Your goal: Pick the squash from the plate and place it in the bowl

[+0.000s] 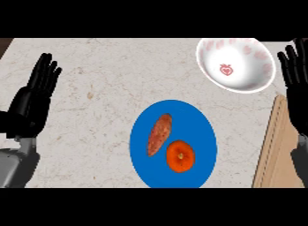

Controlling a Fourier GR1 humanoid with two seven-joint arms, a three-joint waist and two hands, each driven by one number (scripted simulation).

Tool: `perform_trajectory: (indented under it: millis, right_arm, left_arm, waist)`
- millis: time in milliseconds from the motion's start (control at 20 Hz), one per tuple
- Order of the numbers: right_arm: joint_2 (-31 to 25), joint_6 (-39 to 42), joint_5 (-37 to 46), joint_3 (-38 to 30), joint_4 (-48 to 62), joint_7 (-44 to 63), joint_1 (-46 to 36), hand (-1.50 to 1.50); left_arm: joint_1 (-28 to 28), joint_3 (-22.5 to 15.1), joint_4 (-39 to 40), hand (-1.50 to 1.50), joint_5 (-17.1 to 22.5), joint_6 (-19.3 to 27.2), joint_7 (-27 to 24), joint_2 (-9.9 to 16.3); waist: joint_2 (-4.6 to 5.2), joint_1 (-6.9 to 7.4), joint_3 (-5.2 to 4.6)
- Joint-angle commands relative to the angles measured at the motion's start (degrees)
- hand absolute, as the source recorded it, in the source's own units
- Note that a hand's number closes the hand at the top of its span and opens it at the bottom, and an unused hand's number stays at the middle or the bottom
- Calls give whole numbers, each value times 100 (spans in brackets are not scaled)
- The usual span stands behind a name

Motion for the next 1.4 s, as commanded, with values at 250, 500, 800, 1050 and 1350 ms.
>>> perform_trajectory:
  millis: [250,500,800,1050,1350]
  right_arm:
    - [1161,-2101,1970,1965,439,1896,1099,150]
    - [1666,-4213,3138,1398,209,1010,1652,-150]
    - [2140,-6245,4758,2983,-128,789,2122,-150]
    - [2154,-6538,5913,3092,-6,1721,2851,-150]
    - [2159,-6078,6689,3306,-600,2861,3721,-150]
  left_arm:
    - [134,-394,169,0,-353,180,227,-220]
    - [528,-528,259,0,-309,193,275,-362]
    - [397,-694,236,0,-441,307,351,-533]
    - [499,-815,229,0,-558,356,206,-652]
    - [475,-857,152,0,-672,417,317,-623]
  waist:
    - [-48,49,25]
    - [-174,-316,60]
    - [-134,-116,49]
    - [-74,-141,19]
    - [-44,-87,23]
